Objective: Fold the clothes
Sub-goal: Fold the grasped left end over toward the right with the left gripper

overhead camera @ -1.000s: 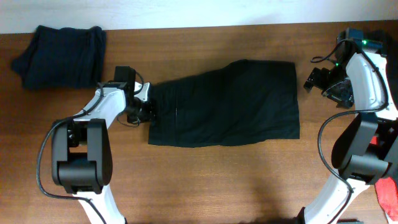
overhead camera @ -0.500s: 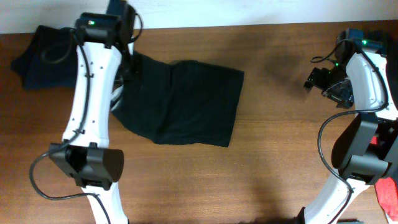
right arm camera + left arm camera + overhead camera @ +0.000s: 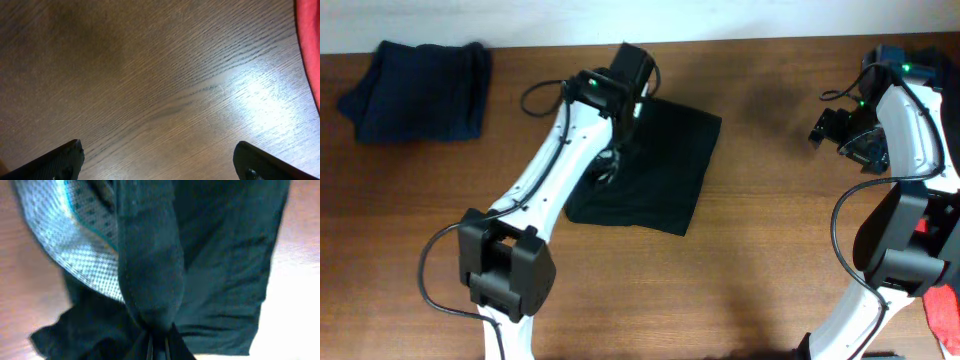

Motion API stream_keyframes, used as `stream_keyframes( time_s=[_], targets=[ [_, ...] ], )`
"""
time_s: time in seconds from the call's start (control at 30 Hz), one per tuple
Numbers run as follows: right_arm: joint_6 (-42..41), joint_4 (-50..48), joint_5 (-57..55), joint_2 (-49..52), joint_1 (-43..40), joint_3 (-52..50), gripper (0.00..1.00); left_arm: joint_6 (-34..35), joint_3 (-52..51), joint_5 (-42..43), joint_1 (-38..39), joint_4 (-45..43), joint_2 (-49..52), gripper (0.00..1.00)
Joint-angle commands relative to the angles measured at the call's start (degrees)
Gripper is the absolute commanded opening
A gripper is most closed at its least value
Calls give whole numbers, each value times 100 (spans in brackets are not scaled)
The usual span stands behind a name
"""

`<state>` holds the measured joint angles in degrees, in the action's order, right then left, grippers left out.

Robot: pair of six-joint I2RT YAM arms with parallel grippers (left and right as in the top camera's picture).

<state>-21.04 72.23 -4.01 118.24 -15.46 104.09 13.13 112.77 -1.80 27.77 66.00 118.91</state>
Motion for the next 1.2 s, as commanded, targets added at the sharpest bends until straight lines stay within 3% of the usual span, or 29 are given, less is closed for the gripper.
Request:
stream_keyframes(
  time_s=[0.0,0.03,0.07,0.3,0.4,0.43,0.47,0.57,0.67,0.73,0.87,0.97,1.0,1.03,1.07,1.17],
  targets=[
    [-48,0,-33,-55,-15,98,99,11,-610,601,306,-605,-101,1],
    [-48,0,-33,-55,-15,98,99,11,-710,643,369,-726,-101,1],
    [-48,0,-33,-55,-15,98,99,11,-807,682,492,-874,-92,18],
    [-48,0,-33,-55,-15,98,99,11,-719,1145,684,-774,-105,25],
    [-48,0,-33,-55,-15,98,99,13,-555,627,470,-98,-120,40],
    [-48,0,-33,-55,-15,98,99,11,-647,629,376,153,-118,39],
    [-48,0,-33,-55,-15,98,99,11,-822,634,323,264,-118,21],
    [-48,0,-33,-55,-15,98,99,15,-1873,697,452,-411,-111,10],
    [-48,0,-33,-55,-15,98,99,20,-2848,1064,575,-1899,-111,8],
    [-48,0,-33,-55,-15,98,99,280,-3228,1250,680,-2369,-94,8],
    [-48,0,-33,-55,-15,98,99,579,-3447,1451,1217,-2391,-118,5],
    [-48,0,-33,-55,-15,98,99,660,-2868,1436,1351,-1827,-459,5],
    [-48,0,-33,-55,-15,98,99,658,-2651,1355,1231,-1646,-721,10],
    [-48,0,-33,-55,-15,98,99,656,-2577,1314,1128,-1611,-850,21],
    [-48,0,-33,-55,-15,98,99,656,-2551,1185,852,-1591,-1047,55],
    [-48,0,-33,-55,-15,98,99,656,-2551,859,-275,-1189,-1119,87]
  ],
)
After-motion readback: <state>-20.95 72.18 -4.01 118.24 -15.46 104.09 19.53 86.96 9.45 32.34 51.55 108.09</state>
